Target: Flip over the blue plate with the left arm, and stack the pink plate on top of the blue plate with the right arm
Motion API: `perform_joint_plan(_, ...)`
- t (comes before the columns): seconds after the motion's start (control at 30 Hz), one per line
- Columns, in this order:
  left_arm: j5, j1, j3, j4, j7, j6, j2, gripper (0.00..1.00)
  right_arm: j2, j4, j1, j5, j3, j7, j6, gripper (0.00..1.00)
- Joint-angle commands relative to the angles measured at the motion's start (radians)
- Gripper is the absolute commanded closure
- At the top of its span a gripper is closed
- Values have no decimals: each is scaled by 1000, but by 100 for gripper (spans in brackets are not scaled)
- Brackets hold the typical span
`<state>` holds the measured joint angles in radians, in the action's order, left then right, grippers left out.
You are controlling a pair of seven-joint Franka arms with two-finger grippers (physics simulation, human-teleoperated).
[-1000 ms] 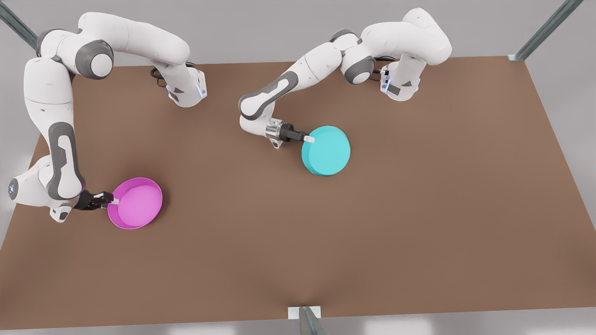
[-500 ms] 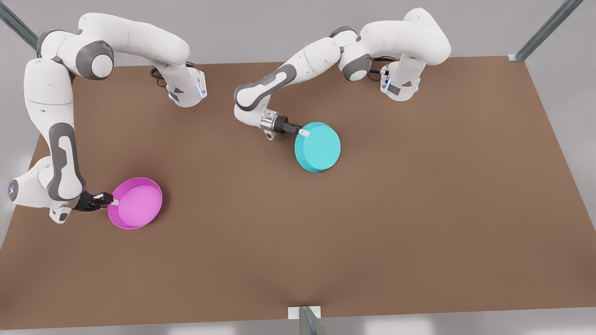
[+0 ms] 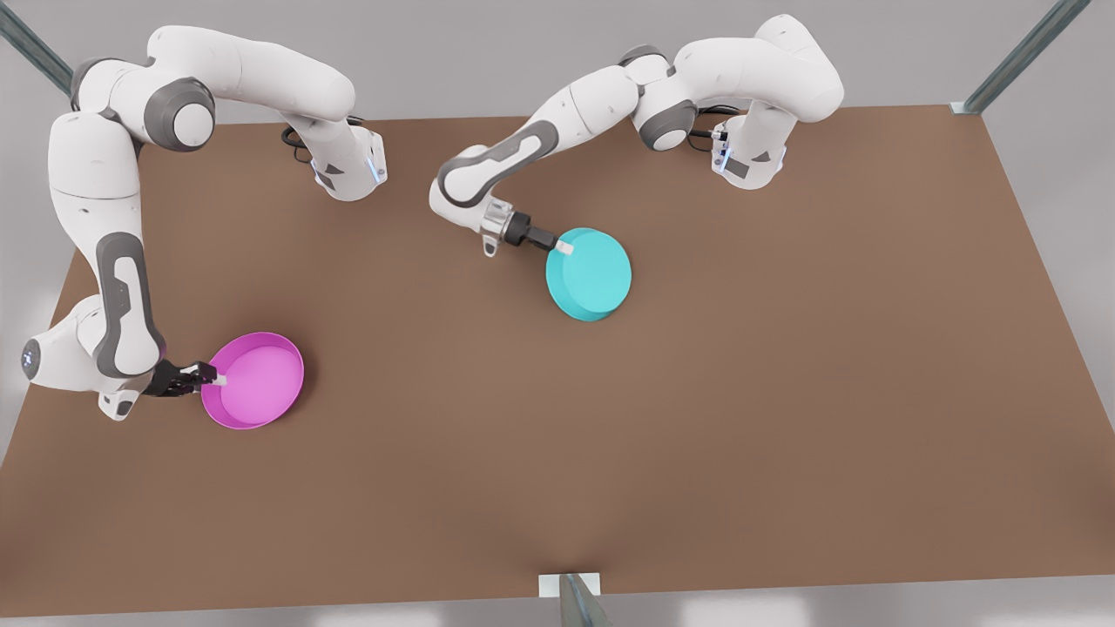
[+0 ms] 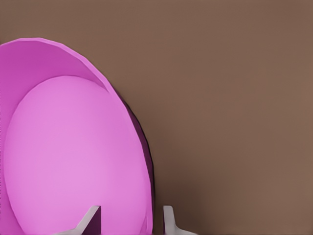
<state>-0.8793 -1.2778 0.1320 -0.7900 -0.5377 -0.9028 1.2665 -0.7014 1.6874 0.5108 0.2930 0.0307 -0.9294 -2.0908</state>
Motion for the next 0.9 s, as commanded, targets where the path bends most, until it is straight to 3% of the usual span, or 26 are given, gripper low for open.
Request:
perform_joint_plan(0.0,94,0,0,0,-5,-1,-2,1,0,0,0,0,0,0,0,47)
perform_joint_plan(0.2,146,0,-2,11,-45,-13,-55,1,0,2,-14,-5,0,-2,-29,57)
perform_joint_plan(0.5,261,-5,0,9,-235,-64,-75,1,-17,0,-9,-2,0,-5,-41,56)
perform_joint_plan(0.67,450,-2,3,9,-383,-71,-245,0,-17,2,-3,-2,0,-14,-34,60)
perform_joint_plan(0.77,595,145,0,6,-501,-77,-426,0,-13,0,-6,-2,0,-11,-34,65)
perform_joint_plan(0.8,674,303,0,6,-516,-81,-513,0,-13,0,-6,-2,0,-14,-34,66)
perform_joint_plan(0.87,803,728,0,3,-502,-189,-565,0,-15,2,-8,-2,0,-16,-35,67)
